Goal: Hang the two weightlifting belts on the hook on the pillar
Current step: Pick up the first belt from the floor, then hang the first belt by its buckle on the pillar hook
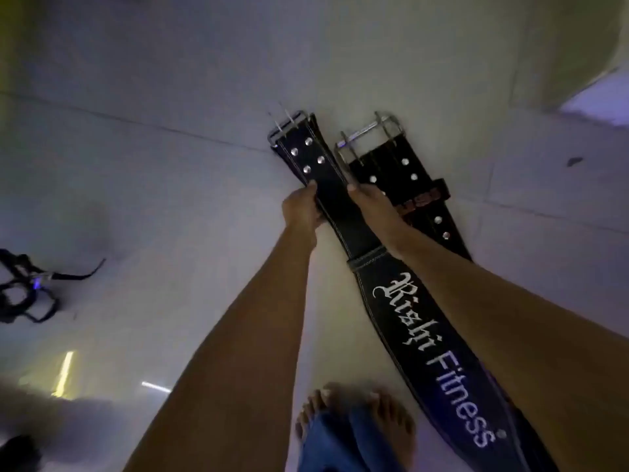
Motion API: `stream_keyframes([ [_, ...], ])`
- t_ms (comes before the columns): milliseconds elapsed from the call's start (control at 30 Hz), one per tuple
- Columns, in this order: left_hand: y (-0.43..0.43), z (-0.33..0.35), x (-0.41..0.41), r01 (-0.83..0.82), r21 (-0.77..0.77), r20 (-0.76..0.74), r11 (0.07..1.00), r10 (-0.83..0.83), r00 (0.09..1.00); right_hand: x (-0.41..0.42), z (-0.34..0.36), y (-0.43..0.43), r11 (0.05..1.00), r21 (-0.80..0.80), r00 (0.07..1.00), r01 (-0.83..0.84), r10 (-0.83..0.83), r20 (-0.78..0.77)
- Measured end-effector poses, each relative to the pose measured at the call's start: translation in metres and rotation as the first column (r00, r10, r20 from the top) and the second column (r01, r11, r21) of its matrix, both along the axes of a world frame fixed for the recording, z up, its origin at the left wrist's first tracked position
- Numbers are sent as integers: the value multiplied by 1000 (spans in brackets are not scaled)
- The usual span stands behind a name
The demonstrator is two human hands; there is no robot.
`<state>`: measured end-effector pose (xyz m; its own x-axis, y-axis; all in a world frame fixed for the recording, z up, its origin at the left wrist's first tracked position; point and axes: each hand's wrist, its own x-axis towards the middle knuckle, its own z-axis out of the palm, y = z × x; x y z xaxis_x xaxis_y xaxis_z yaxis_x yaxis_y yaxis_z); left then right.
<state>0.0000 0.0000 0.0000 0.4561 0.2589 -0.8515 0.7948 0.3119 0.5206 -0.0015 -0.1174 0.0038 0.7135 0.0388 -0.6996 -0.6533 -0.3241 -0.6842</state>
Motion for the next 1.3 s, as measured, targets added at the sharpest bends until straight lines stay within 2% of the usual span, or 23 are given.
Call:
stream_keyframes([
  [67,-6,1,0,-26,-41,46,999,28,999,-1,3,1,1000,-4,1000,-11,11,2],
  [133,-8,30,-6,-89,-23,41,996,90,995,-9,30,-3,997,39,998,70,-70,4],
  [233,-16,120,-28,-175,-47,-64,983,172,983,-35,116,-23,994,54,995,95,-95,6],
  [367,-50,311,-76,-36,-129,-125,991,19,992,-91,296,-70,998,-35,987,-49,42,-158],
  [467,-87,463,-111,152,-163,26,975,-150,988,-131,450,-104,997,-74,997,6,-12,-76],
  [533,-111,551,-127,256,-156,164,954,-230,959,-156,550,-125,983,-71,985,168,-165,40],
  [600,-139,621,-143,358,-142,329,923,-297,897,-176,625,-146,946,-12,932,324,-317,179],
  [733,-195,717,-192,518,5,528,855,-442,725,-211,726,-179,894,76,808,443,-434,398],
  [800,-218,745,-227,530,143,617,836,-494,613,-222,767,-193,868,156,733,472,-485,478],
  [900,-236,776,-281,481,346,680,806,-568,462,-247,826,-213,833,302,653,465,-552,519],
  [1000,-240,812,-322,436,403,709,804,-576,407,-272,874,-228,809,370,612,456,-587,530],
  [1067,-240,842,-338,428,399,746,811,-558,363,-280,906,-234,810,378,625,448,-586,515],
  [1133,-241,875,-343,373,402,785,836,-524,330,-286,943,-236,839,389,685,381,-539,490],
  [1167,-242,893,-343,343,402,805,849,-506,310,-292,960,-237,874,362,715,324,-477,511],
  [1233,-244,926,-340,299,390,845,871,-468,258,-306,983,-242,946,242,703,216,-323,634],
  [1300,-245,955,-335,256,352,884,900,-409,224,-320,984,-250,973,146,709,181,-232,666],
])
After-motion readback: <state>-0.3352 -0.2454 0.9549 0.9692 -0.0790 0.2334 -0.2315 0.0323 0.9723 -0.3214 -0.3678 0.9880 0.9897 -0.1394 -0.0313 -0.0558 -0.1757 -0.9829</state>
